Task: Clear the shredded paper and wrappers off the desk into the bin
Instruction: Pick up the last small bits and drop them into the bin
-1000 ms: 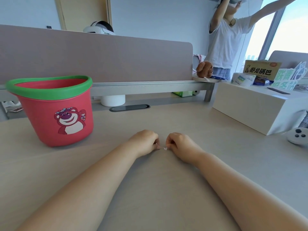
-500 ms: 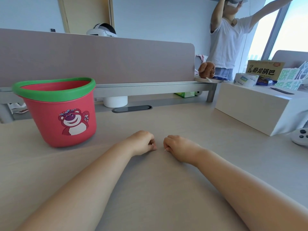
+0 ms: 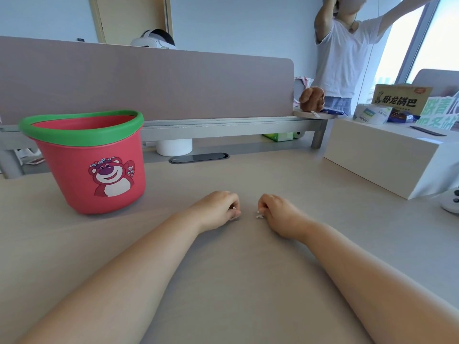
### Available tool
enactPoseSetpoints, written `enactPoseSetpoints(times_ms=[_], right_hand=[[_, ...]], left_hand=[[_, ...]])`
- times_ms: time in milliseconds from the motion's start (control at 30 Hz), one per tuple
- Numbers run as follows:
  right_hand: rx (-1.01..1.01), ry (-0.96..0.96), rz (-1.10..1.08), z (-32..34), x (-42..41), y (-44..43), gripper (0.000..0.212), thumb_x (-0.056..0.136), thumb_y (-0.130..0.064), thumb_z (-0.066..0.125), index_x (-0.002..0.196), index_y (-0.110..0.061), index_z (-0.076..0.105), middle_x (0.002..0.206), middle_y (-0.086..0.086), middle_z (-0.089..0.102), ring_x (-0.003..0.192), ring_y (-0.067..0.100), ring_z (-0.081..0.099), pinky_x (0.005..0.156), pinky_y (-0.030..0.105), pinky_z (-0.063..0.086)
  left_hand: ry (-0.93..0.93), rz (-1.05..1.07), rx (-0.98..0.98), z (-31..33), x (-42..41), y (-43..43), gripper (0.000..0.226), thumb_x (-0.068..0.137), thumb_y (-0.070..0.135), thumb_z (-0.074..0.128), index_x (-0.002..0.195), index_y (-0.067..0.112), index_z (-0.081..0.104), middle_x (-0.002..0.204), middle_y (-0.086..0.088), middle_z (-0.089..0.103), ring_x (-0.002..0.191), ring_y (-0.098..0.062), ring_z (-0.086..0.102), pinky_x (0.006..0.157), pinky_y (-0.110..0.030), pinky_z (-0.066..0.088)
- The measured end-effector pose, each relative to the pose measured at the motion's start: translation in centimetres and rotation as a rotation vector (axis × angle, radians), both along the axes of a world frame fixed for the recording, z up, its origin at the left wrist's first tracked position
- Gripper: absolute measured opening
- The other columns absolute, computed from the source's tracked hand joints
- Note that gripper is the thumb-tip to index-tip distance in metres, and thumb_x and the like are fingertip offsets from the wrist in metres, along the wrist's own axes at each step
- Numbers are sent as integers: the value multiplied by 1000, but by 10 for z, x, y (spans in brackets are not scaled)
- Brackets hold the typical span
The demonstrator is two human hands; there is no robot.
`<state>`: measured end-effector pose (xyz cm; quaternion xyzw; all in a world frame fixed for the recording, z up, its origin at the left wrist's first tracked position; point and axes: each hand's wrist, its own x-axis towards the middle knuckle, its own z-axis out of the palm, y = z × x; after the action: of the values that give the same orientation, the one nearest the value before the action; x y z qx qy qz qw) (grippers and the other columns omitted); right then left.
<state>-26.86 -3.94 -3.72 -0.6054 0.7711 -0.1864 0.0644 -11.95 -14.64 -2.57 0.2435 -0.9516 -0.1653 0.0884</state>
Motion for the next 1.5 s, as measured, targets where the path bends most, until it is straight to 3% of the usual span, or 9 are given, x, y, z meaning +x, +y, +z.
enactPoseSetpoints(times_ms=[200, 400, 533, 767, 1000, 1100, 1200, 1367, 1500], right_hand=[[-48, -74, -84, 7, -13, 7, 13, 90, -3, 39, 85, -15, 44, 93, 3, 48, 87, 21, 44, 64, 20, 24], [-123, -137, -44, 7, -9, 10, 10, 86, -9, 55, 85, -16, 62, 83, -2, 57, 79, 13, 50, 57, 7, 36], [-96, -139, -41, 4, -4, 6, 15, 82, -16, 64, 95, -10, 67, 83, -1, 56, 78, 13, 51, 70, 16, 37], [-28, -19, -59, 5, -3, 2, 15, 86, -18, 59, 95, -8, 65, 95, 7, 62, 81, 12, 47, 66, 18, 32], [104, 76, -57, 0, -1, 0, 18, 94, -16, 44, 104, -7, 57, 118, 14, 57, 111, 28, 52, 91, 30, 39], [45, 14, -82, 1, -7, 6, 12, 92, -10, 42, 90, -17, 52, 113, 15, 58, 107, 30, 53, 87, 29, 38], [-79, -83, -148, 3, -16, 11, 14, 91, -6, 42, 85, -16, 50, 105, 15, 60, 99, 28, 54, 77, 27, 35], [-279, -283, -211, 17, -20, 17, 11, 93, -15, 47, 88, -10, 55, 65, -5, 47, 57, 10, 42, 48, 11, 37], [-338, -289, -118, 48, 4, 4, 12, 93, -18, 48, 84, -14, 53, 61, -6, 45, 54, 9, 39, 48, 14, 34]], left_hand=[[59, -15, -42, -3, -7, 9, 10, 91, 21, 53, 92, 14, 60, 103, -4, 62, 87, -16, 50, 77, -28, 39], [71, 14, -35, 3, -17, 13, 9, 82, 22, 64, 88, 18, 69, 96, -2, 70, 91, -19, 61, 78, -27, 46], [38, 71, -83, 12, -10, 4, 14, 79, 23, 68, 90, 16, 73, 95, -2, 73, 92, -19, 64, 75, -25, 46], [-6, 99, -61, 8, -9, 6, 19, 78, 28, 70, 94, 17, 73, 98, -2, 73, 94, -20, 63, 71, -21, 40], [-62, 119, -161, -2, -19, 11, 21, 88, 27, 58, 100, 12, 67, 108, -10, 67, 102, -29, 59, 78, -29, 42], [-162, 104, -220, -8, -22, 14, 28, 95, 26, 45, 105, 3, 56, 114, -18, 58, 104, -36, 56, 84, -38, 45], [-144, 84, -166, -9, -19, 15, 26, 97, 25, 41, 105, 3, 53, 116, -17, 54, 106, -34, 54, 87, -36, 42], [30, 127, -91, 2, -8, 11, 20, 96, 19, 39, 104, 9, 54, 116, -11, 55, 108, -29, 51, 86, -32, 38], [252, 167, -164, 44, 3, 6, 17, 95, 19, 43, 99, 9, 56, 110, -8, 59, 104, -28, 52, 83, -34, 39]])
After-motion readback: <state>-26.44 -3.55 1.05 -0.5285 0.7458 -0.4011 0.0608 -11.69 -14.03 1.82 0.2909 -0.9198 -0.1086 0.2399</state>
